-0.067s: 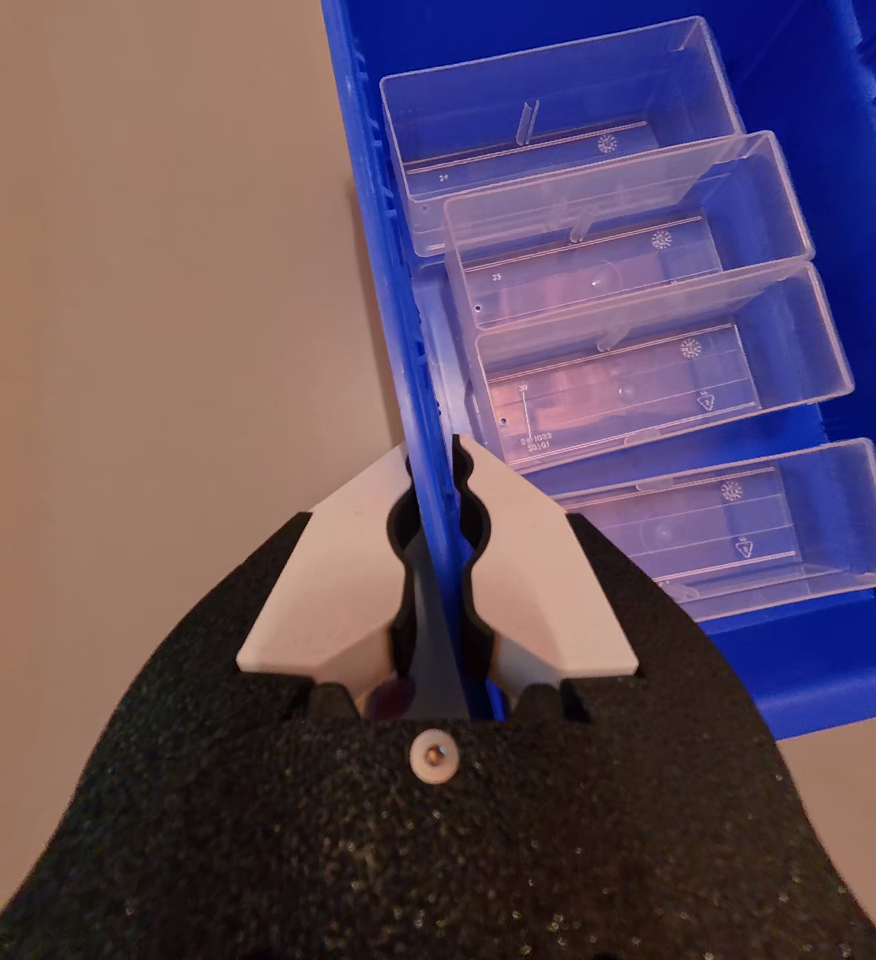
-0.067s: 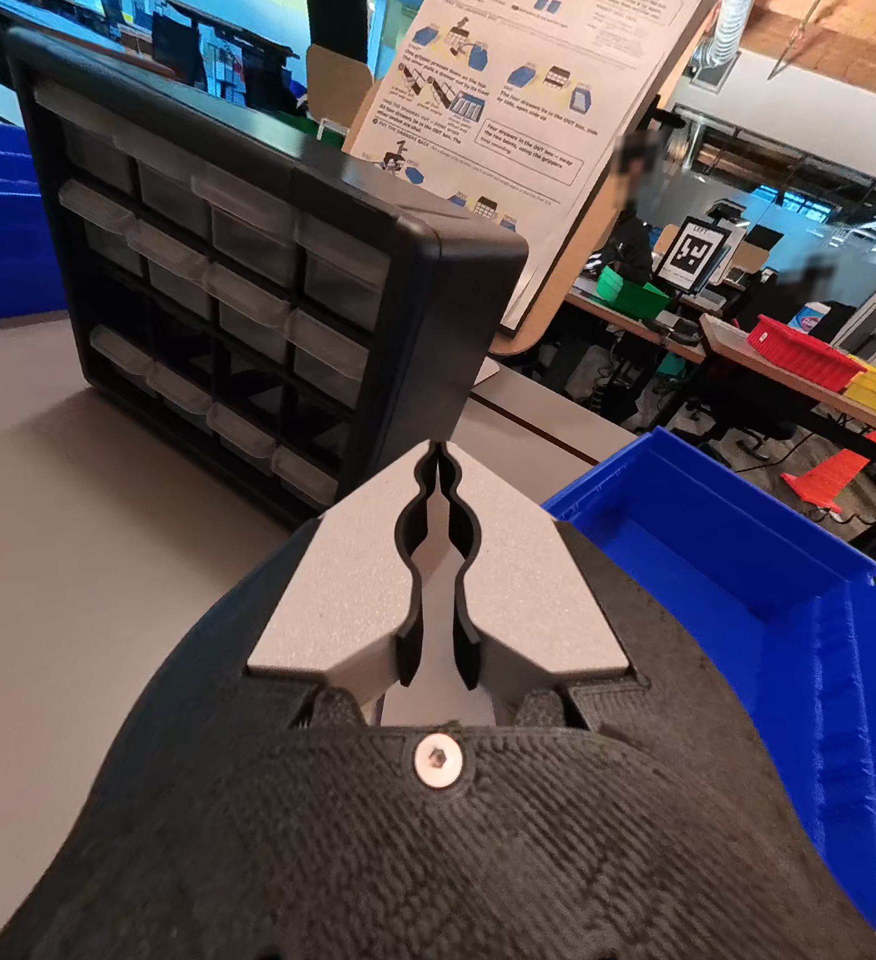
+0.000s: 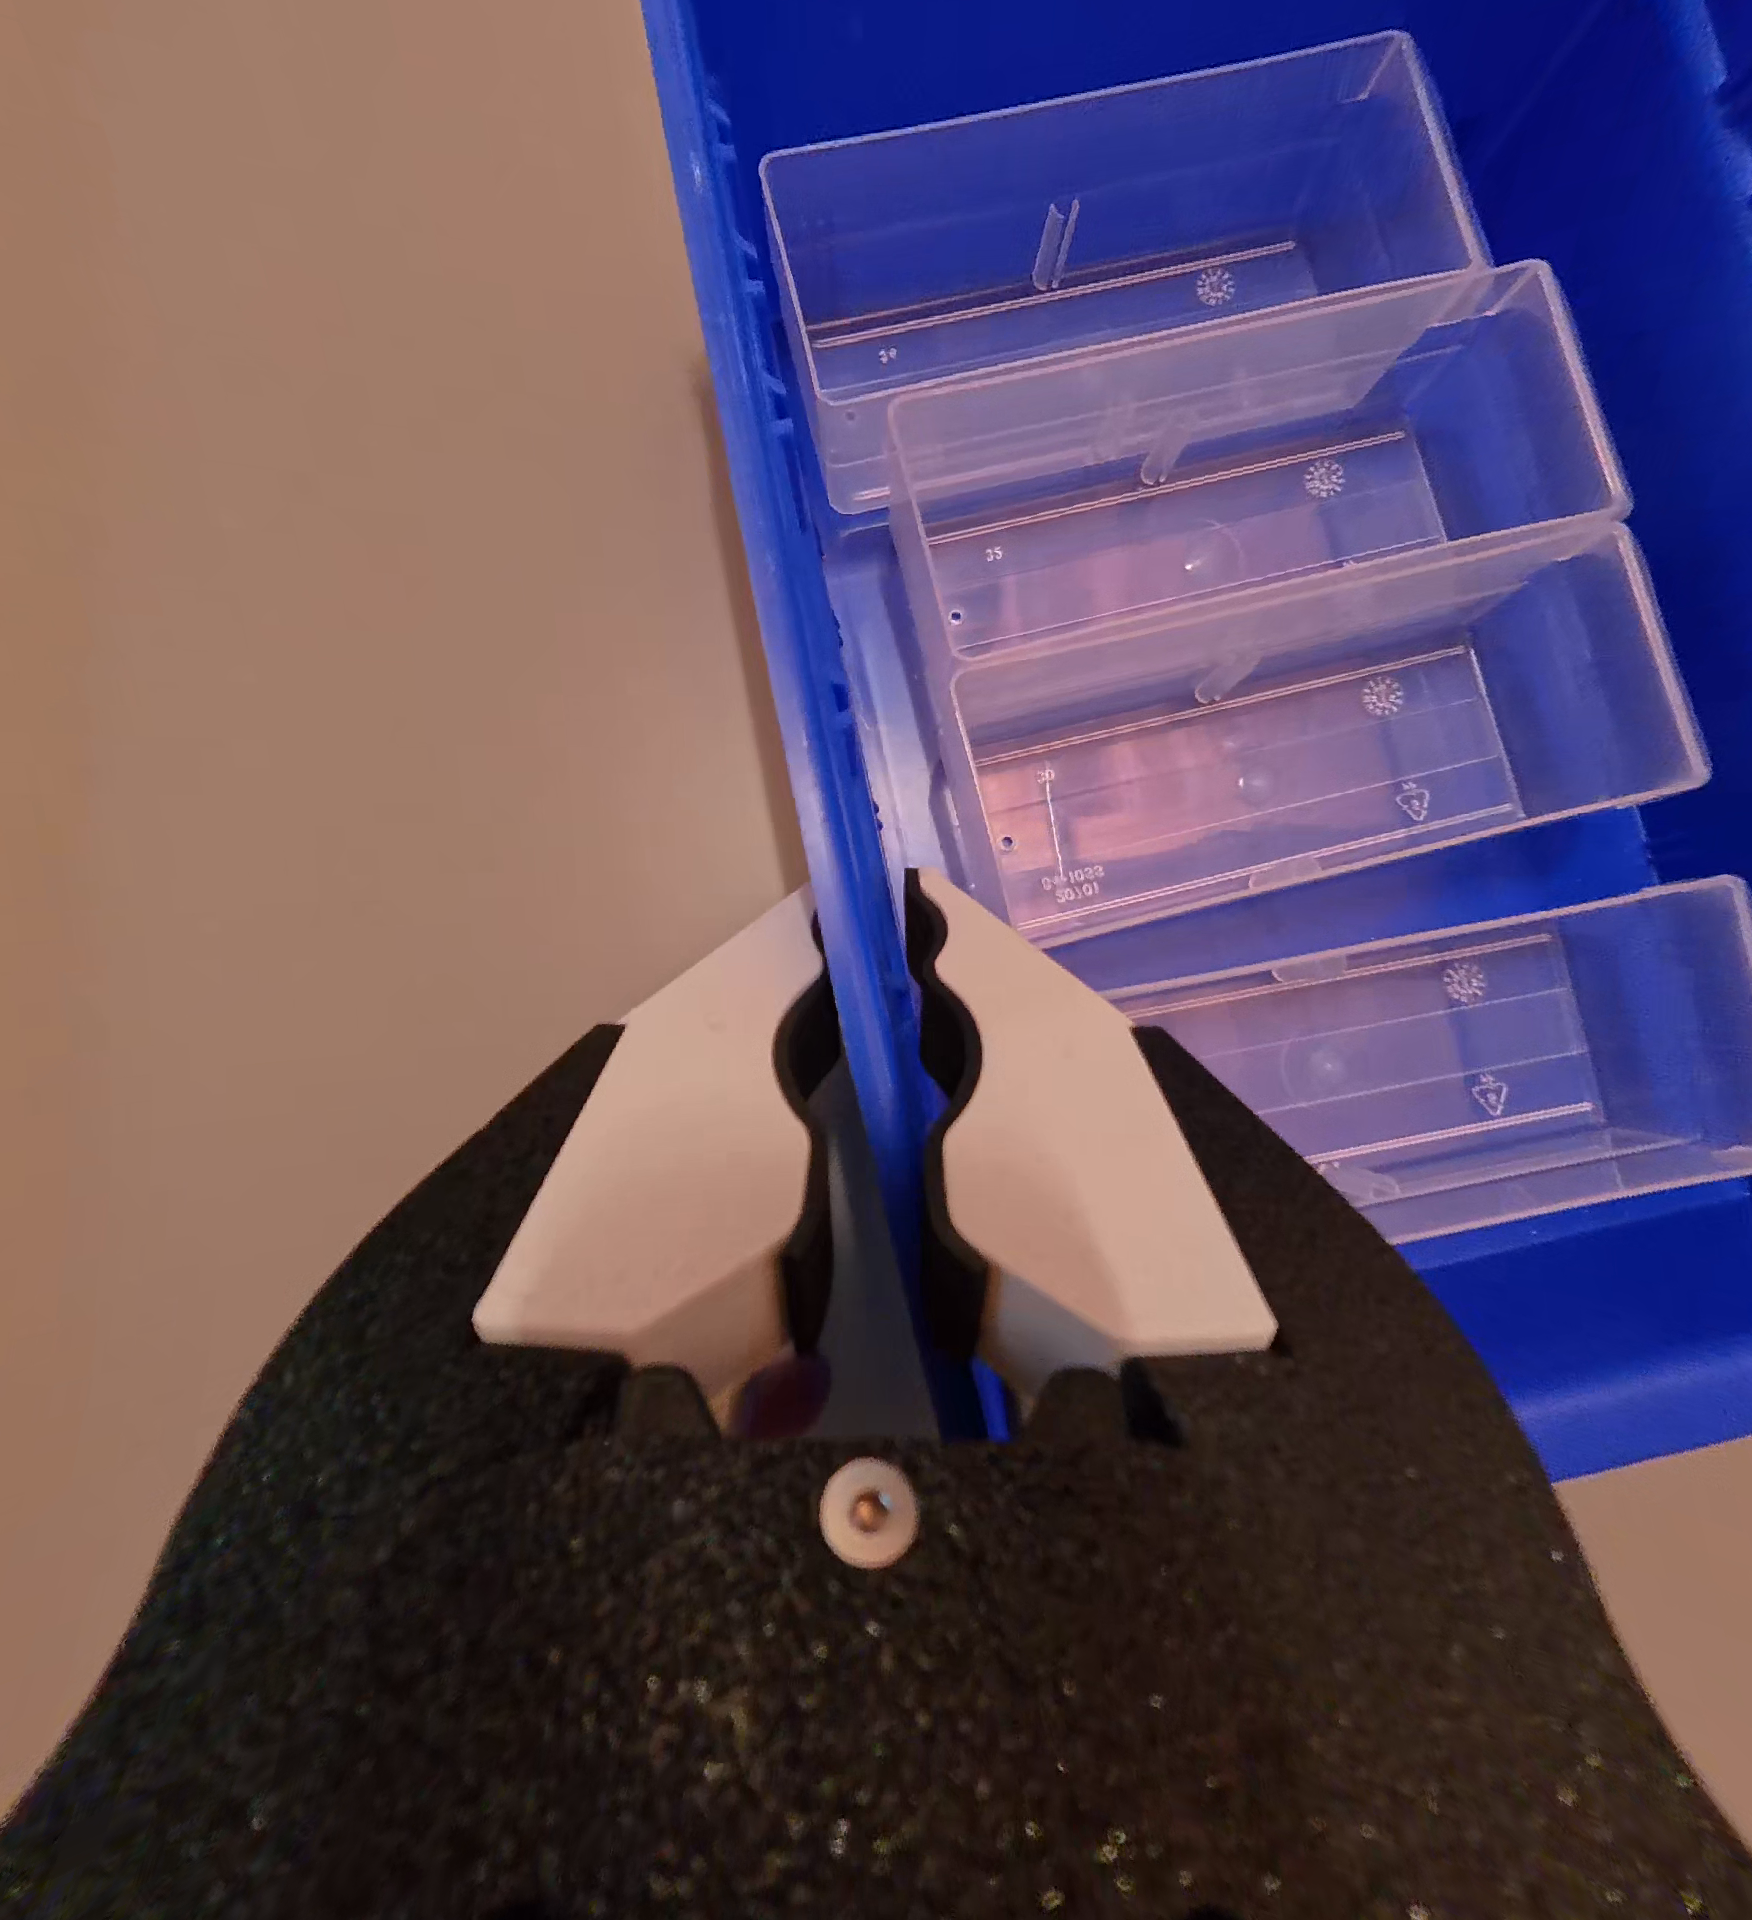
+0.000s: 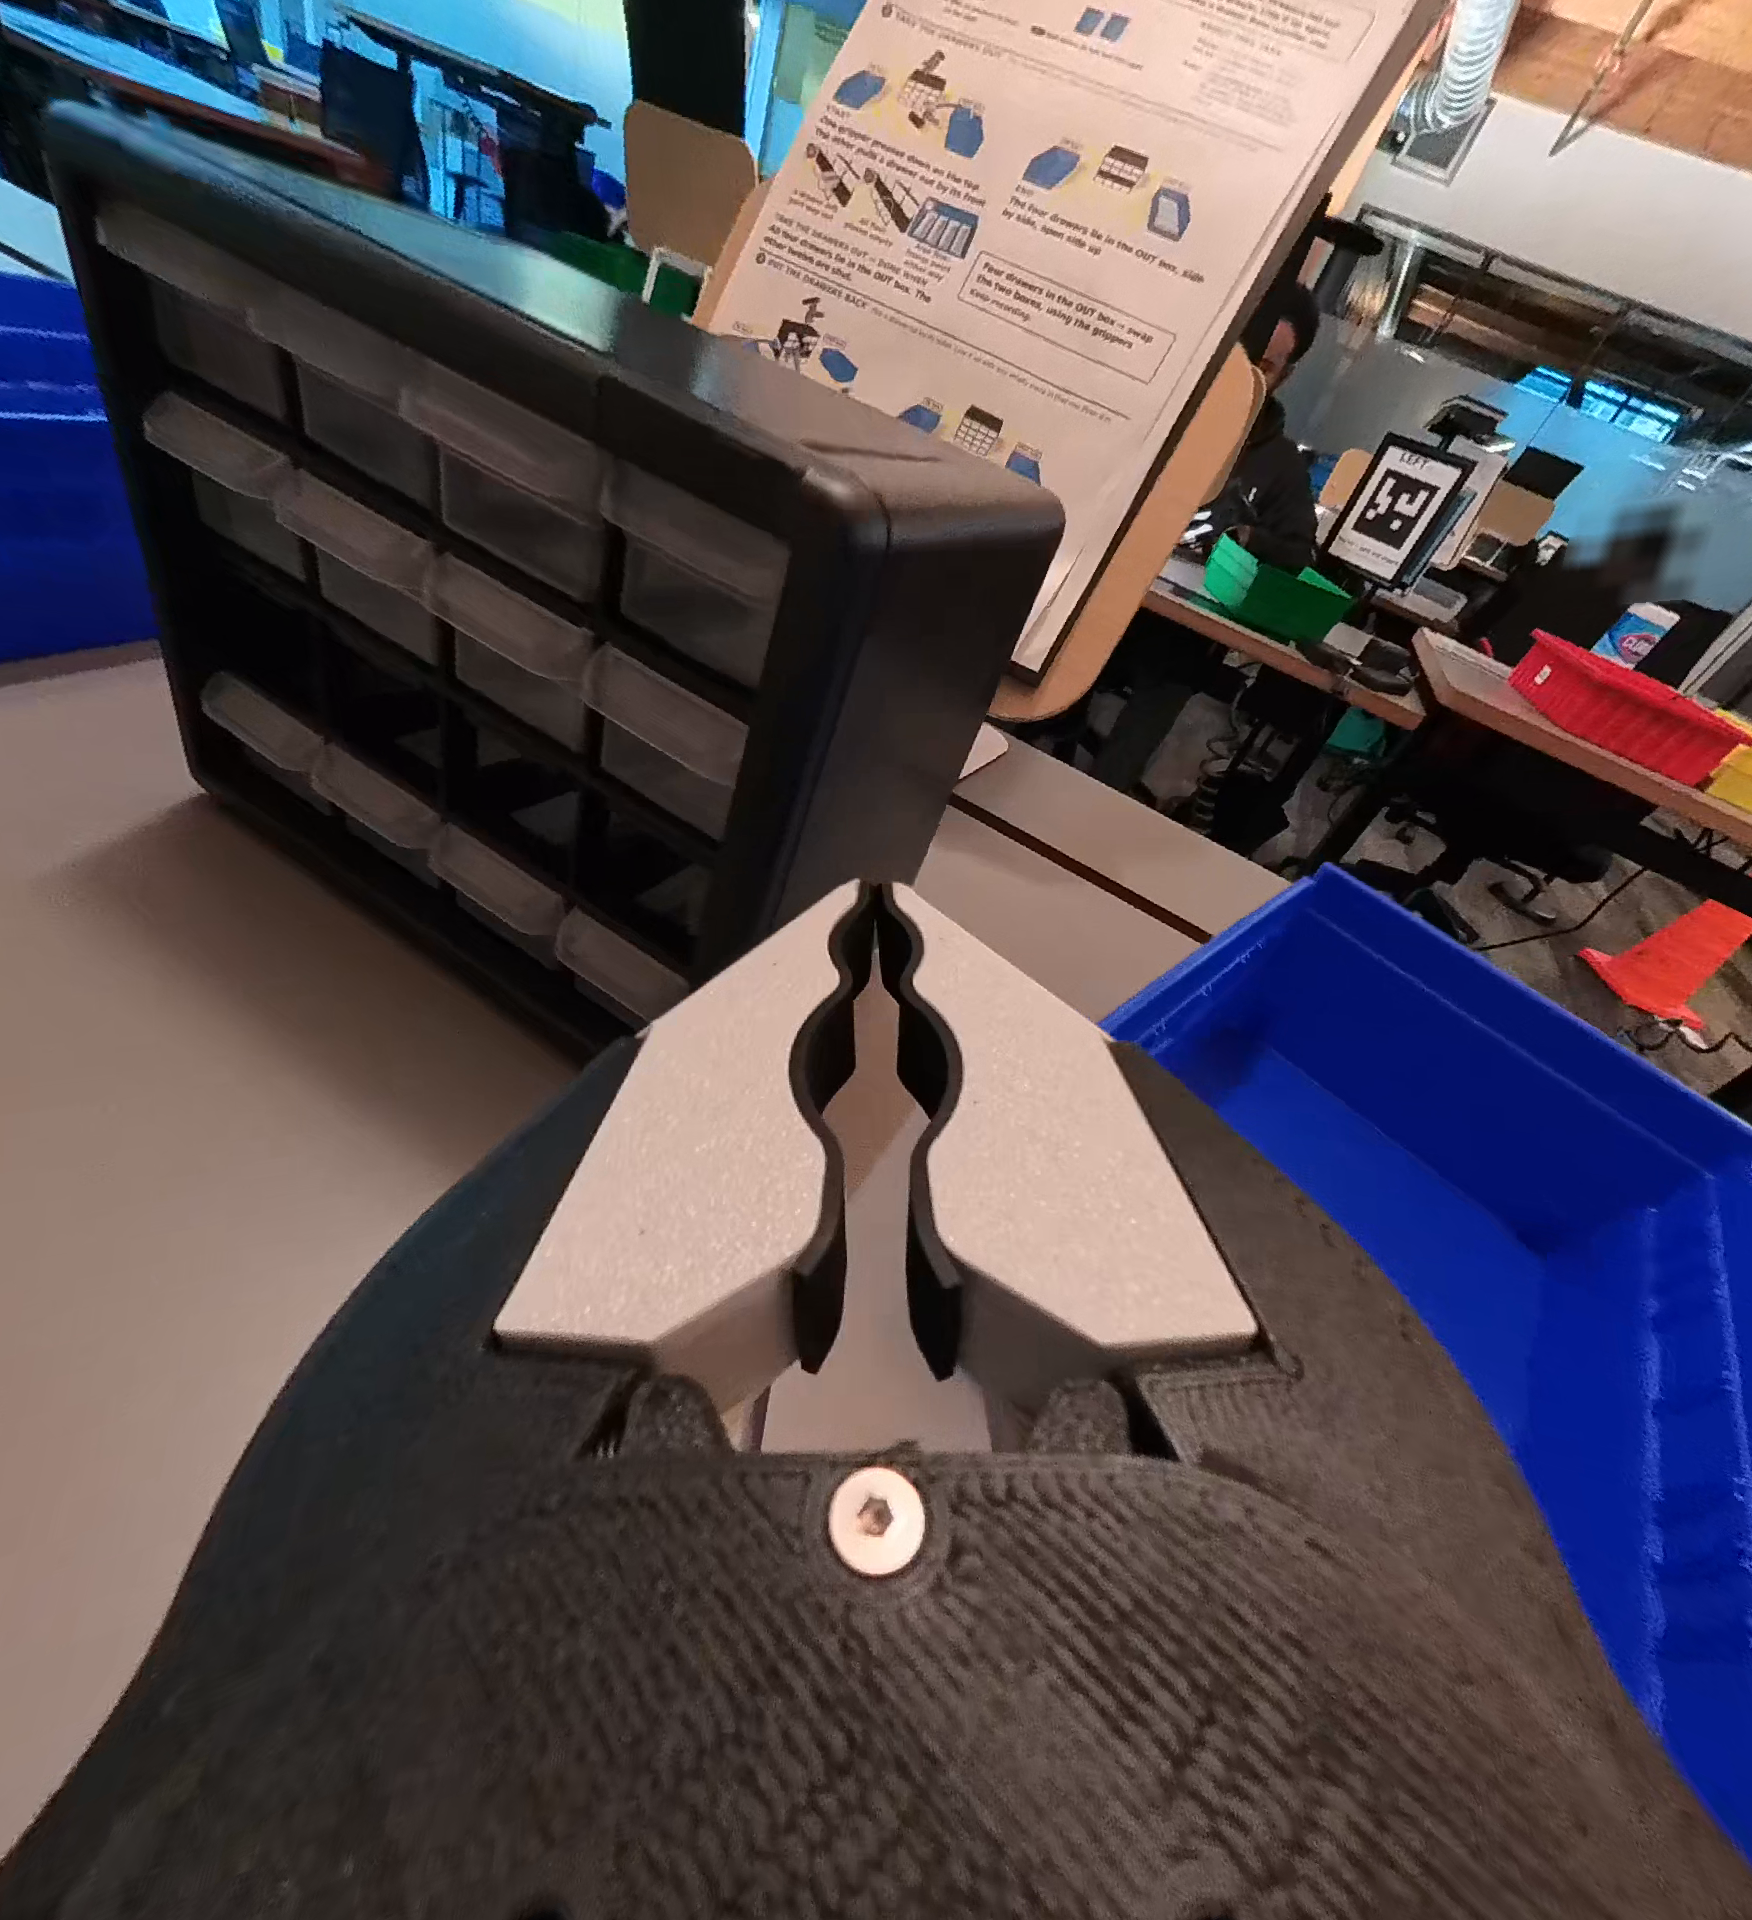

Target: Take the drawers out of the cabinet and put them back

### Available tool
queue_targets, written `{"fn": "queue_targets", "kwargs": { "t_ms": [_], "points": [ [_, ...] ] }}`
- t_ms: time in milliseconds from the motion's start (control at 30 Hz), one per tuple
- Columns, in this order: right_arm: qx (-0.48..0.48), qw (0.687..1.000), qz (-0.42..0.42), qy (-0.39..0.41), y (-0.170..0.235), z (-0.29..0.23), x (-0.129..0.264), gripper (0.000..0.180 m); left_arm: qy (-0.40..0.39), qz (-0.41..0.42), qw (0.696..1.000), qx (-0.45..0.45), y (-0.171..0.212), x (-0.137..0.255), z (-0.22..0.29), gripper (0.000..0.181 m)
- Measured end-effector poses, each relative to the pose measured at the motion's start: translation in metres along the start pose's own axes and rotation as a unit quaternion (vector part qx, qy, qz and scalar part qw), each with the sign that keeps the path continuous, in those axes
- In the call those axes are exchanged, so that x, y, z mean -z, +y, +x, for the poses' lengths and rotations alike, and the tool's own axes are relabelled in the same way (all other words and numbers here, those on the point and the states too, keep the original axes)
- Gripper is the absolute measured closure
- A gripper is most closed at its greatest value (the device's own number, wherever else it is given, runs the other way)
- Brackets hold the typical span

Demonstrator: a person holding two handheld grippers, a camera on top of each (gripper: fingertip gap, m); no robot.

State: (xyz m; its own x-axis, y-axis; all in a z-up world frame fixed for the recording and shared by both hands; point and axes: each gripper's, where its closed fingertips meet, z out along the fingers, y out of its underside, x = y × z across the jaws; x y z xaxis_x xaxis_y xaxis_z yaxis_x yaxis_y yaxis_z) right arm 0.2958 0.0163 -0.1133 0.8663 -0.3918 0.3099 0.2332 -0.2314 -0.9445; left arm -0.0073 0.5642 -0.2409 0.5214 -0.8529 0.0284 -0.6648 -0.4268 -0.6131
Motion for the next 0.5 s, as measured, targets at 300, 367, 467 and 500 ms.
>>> {"fn": "queue_targets", "kwargs": {
  "t_ms": [300,367,467,500],
  "points": [
    [0.018,0.999,-0.002,-0.027,-0.029,-0.012,-0.016,0.18,-0.002,-0.003,1.0,-0.005,-0.013,-0.011,-0.003,0.174],
    [0.02,0.999,-0.006,-0.037,-0.036,-0.013,-0.021,0.18,0.004,-0.002,1.0,-0.002,-0.016,-0.013,-0.003,0.174],
    [0.018,0.998,-0.016,-0.055,-0.051,-0.013,-0.03,0.18,0.004,-0.003,1.0,-0.005,-0.019,-0.016,-0.004,0.174],
    [0.019,0.998,-0.015,-0.056,-0.058,-0.011,-0.033,0.18,0.002,-0.004,1.0,-0.009,-0.02,-0.017,-0.004,0.174]
  ]
}}
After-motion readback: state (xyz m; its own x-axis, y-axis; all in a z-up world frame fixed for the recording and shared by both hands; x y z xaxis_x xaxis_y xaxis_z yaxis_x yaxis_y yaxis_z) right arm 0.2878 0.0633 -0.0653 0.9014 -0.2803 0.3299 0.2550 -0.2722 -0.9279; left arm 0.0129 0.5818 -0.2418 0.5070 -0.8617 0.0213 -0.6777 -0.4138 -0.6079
